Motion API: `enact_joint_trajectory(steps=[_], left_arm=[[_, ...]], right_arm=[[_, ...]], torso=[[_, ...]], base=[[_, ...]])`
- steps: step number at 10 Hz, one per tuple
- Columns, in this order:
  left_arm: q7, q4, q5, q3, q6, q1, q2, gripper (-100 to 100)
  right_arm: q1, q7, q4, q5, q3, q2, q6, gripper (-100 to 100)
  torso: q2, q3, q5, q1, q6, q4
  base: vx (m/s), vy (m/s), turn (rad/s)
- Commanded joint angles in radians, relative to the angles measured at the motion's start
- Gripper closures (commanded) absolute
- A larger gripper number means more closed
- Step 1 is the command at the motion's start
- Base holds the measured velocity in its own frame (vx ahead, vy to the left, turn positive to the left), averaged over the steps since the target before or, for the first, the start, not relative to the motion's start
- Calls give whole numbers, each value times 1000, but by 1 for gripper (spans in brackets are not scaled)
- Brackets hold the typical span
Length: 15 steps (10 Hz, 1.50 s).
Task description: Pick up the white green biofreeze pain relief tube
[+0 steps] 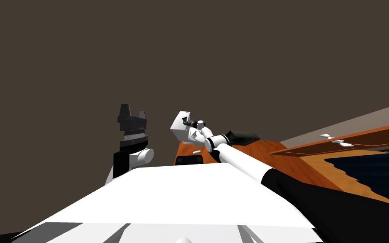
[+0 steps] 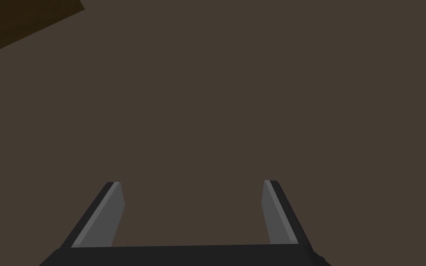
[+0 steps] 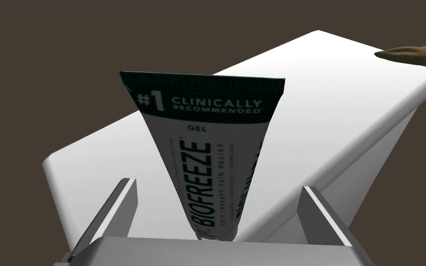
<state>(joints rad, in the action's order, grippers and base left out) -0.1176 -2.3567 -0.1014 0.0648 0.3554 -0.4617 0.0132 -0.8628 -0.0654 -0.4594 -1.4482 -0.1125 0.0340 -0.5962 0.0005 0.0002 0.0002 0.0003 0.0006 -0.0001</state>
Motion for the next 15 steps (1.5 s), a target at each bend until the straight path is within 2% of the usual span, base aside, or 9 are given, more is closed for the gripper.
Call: enact_joint_trajectory(steps=[1, 2, 6, 7, 9, 10, 12, 13, 15], left_arm=[[0, 0, 0, 0, 0, 0, 0, 0], [0, 0, 0, 0, 0, 0, 0, 0], [0, 0, 0, 0, 0, 0, 0, 0], [0, 0, 0, 0, 0, 0, 0, 0], [0, 0, 0, 0, 0, 0, 0, 0], [0, 0, 0, 0, 0, 0, 0, 0], [0, 0, 0, 0, 0, 0, 0, 0], [0, 0, 0, 0, 0, 0, 0, 0], [0, 0, 0, 0, 0, 0, 0, 0]], right_arm=[[0, 0, 0, 0, 0, 0, 0, 0], [11, -50, -17, 50, -4, 0, 49, -100], [21, -211, -33, 182, -8, 0, 99, -100], [32, -250, -50, 225, -11, -1, 145, -100], [32, -243, -50, 240, -11, -1, 148, -100], [32, -275, -50, 273, -11, -1, 148, -100], [32, -316, -50, 273, -11, -1, 148, -100], [43, -346, -67, 320, -15, -1, 198, -100], [43, -386, -67, 364, -15, -1, 198, -100]], torso=[[0, 0, 0, 0, 0, 0], [0, 0, 0, 0, 0, 0], [0, 0, -2, -8, 0, 0], [0, 0, -1, -4, 1, 0], [-1, 0, -1, -6, 0, 0], [-1, -1, -1, -4, 1, 0], [-1, -1, 0, 0, 0, 0], [-1, -1, 0, 1, 0, 0], [0, 0, -1, -6, 0, 0]], base=[[0, 0, 0], [9, -82, 301], [1, -110, 247], [1, -84, 284], [1, -73, 166], [-3, -8, -9], [-1, 10, -9], [-5, -77, 309], [-13, -91, 175]])
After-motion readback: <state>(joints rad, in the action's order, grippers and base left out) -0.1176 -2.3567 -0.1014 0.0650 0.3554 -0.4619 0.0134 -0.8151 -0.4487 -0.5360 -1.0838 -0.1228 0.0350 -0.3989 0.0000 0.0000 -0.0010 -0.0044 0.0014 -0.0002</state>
